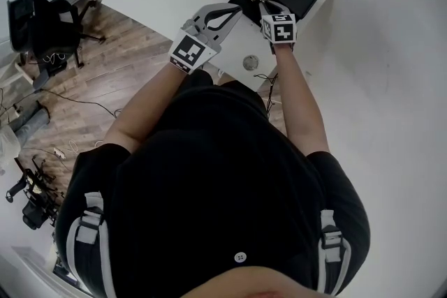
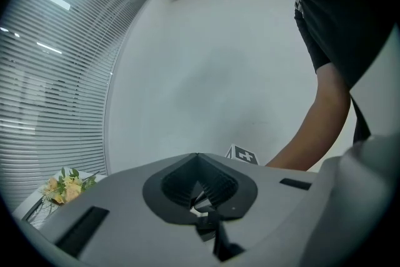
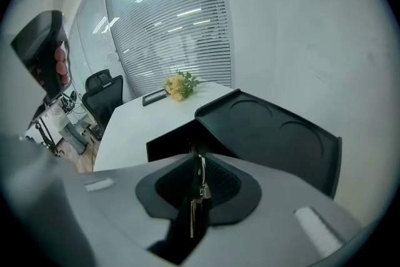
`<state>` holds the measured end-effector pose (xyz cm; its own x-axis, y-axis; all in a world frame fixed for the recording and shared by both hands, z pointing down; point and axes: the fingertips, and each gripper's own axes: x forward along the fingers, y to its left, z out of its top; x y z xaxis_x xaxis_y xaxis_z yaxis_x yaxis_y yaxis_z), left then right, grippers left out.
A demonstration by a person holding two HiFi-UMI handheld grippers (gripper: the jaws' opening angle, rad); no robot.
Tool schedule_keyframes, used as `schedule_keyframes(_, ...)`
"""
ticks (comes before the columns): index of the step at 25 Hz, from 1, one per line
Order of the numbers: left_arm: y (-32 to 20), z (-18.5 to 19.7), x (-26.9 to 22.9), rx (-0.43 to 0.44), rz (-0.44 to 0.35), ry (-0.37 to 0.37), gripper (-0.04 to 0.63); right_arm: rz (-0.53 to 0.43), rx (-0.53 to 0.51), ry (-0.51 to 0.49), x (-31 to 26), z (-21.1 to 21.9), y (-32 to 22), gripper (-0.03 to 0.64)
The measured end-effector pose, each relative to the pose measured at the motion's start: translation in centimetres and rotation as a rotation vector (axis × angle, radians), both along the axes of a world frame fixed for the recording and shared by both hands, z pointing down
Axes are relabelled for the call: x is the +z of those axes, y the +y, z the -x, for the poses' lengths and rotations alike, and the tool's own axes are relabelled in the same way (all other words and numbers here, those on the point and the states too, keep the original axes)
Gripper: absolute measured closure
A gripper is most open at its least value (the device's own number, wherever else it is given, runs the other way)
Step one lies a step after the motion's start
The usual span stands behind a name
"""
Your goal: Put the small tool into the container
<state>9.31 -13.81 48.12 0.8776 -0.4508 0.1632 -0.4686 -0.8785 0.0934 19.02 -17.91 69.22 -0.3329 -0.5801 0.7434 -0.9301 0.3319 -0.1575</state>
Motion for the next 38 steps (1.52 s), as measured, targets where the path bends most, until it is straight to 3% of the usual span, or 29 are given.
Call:
schedule_keyframes(8,-0.8,0.3,-1.1,0.003,-0.013,-0.019,0.588,-0.107,0.018,-0.053,-5.2,-0.5,-0.4,0.552)
schedule_keyframes(17,-1.4,0.6,-5.8,0.043,-0.049,-0.014,0.588,-0.472,-0.006,-0.198,-21.6,0.9,2.4,0.598)
schedule_keyframes(23,-1.0,-1.1,-10.3,0.128,-0.078,0.041,0.588,-0.666,-0.023,-0.201,-30.8,1.3,5.2,0.604)
schedule_keyframes(29,0.4,-2.9,-14.2,0.232,-0.099,0.086,0.588,-0.749,-0.021,-0.161,-35.0,1.5,7.1,0.604)
schedule_keyframes(38,0.7,-4.3,-14.3,0.262,-0.110,0.084,0.588,-0.744,0.039,-0.161,-35.0,0.1,8.1,0.604)
